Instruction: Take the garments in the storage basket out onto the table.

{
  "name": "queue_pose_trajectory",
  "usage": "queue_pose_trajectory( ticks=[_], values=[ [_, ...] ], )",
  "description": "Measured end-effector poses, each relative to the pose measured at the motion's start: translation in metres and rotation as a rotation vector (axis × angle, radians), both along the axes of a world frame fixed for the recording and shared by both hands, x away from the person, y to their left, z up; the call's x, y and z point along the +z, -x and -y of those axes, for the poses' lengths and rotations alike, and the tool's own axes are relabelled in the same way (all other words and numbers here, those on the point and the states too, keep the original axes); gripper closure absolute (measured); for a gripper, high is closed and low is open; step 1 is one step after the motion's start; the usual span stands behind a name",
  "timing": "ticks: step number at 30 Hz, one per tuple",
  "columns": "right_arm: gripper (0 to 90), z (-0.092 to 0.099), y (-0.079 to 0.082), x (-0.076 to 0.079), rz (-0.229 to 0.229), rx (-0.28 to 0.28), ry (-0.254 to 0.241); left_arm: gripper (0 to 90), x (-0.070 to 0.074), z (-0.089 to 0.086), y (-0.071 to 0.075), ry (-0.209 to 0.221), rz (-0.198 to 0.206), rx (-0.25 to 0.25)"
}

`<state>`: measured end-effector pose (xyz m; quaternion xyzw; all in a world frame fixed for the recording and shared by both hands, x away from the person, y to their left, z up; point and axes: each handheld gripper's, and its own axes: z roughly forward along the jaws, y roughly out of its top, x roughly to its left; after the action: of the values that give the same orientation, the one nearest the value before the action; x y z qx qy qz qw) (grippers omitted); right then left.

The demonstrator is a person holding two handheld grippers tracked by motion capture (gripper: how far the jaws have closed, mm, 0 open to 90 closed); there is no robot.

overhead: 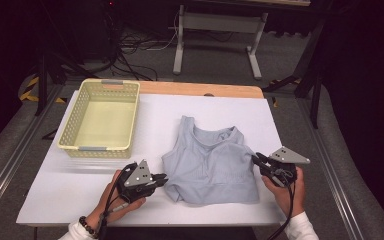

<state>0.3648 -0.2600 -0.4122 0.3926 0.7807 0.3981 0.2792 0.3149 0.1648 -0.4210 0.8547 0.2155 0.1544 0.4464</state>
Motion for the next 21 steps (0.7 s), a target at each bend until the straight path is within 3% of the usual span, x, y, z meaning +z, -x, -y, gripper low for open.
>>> queue_pose_trajectory(
  ticks=[4, 7, 10, 13, 16, 19, 21],
  values=[
    [65.6, 0.000, -0.001, 0.006, 0.038, -0.027, -0.020, 74.1, 0.001, 0.008, 0.002, 0.010, 0.004, -0.008],
    [65.2, 0.000, -0.004, 0.012, 0.060, -0.029, -0.053, 61.3, -0.002, 0.022, 0.004, -0.006, -0.006, -0.018],
    [63.7, -0.003, -0.017, 0.013, 0.069, -0.012, -0.063, 52.2, -0.009, 0.033, 0.005, -0.030, -0.020, -0.052],
    [62.3, -0.007, -0.039, 0.008, 0.059, -0.022, -0.040, 39.7, -0.019, 0.038, 0.005, -0.055, -0.051, -0.055],
    [57.4, -0.010, -0.066, 0.002, -0.003, -0.005, -0.039, 31.7, -0.025, 0.041, 0.007, -0.071, -0.064, -0.057],
    [55.4, -0.012, -0.089, -0.006, -0.031, 0.008, -0.023, 29.7, -0.030, 0.044, 0.006, -0.093, -0.062, -0.044],
    [51.5, -0.013, -0.105, -0.014, -0.084, 0.033, -0.032, 30.6, -0.034, 0.044, 0.004, -0.116, -0.066, -0.024]
  ],
)
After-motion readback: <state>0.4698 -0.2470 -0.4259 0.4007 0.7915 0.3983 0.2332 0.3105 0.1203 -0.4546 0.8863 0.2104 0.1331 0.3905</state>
